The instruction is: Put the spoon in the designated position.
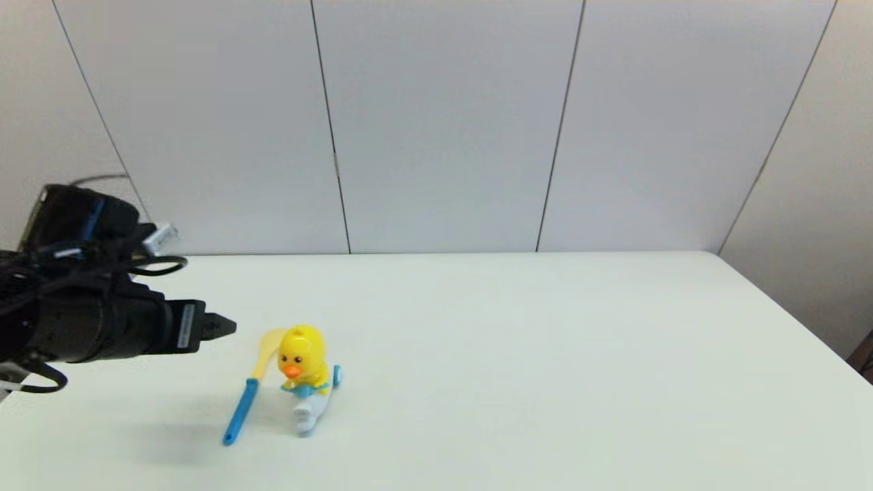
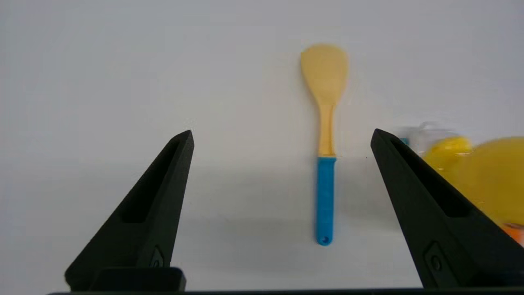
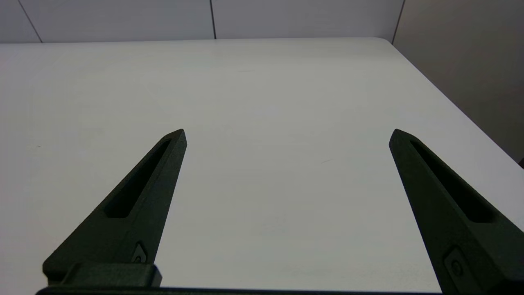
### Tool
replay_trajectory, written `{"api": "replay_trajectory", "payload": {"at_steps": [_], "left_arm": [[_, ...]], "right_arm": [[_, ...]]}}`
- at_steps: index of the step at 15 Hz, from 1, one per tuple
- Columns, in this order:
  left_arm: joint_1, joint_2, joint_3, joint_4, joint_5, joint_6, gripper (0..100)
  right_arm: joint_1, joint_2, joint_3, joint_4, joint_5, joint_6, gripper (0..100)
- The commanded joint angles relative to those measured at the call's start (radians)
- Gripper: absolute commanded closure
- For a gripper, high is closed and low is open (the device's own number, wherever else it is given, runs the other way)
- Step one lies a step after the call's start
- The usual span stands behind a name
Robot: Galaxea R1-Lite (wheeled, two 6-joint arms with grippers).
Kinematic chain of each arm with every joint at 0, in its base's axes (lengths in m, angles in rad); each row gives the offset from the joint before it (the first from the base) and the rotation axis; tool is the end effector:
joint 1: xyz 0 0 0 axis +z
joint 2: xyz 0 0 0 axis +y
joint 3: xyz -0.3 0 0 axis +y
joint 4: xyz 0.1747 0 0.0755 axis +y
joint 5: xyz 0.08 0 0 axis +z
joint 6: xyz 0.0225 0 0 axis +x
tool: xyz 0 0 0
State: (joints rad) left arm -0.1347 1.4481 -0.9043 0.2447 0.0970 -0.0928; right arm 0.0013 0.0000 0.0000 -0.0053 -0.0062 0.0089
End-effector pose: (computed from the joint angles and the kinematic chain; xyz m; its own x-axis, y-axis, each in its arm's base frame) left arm 0.2223 -0.0279 0.1993 0.7082 0.0018 -0.7060 0.0006 1.0000 0.0031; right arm -0.0228 -0.0002 0.0760 1.0000 -0.0049 0.0053 0.0049 0.9999 0.0089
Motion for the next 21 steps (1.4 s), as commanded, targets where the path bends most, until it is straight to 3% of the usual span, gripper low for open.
{"api": "replay_trajectory", "payload": {"at_steps": [1, 10, 14, 16, 21], "left_arm": [[0.001, -0.244, -0.045, 0.053, 0.000, 0.021, 0], [0.003, -0.689, 0.179, -0.010, 0.004, 0.100, 0], [0.010, -0.825, 0.510, -0.280, 0.003, 0.202, 0], [0.078, -0.917, 0.653, -0.366, -0.005, 0.208, 0], [0.096, -1.120, 0.818, -0.355, -0.042, 0.209, 0]], "right_arm": [[0.000, 0.002, 0.002, -0.001, 0.000, 0.000, 0], [0.000, 0.002, 0.002, -0.001, 0.000, 0.000, 0], [0.000, 0.002, 0.002, -0.001, 0.000, 0.000, 0], [0.000, 0.002, 0.002, -0.001, 0.000, 0.000, 0], [0.000, 0.002, 0.002, -0.001, 0.000, 0.000, 0]]}}
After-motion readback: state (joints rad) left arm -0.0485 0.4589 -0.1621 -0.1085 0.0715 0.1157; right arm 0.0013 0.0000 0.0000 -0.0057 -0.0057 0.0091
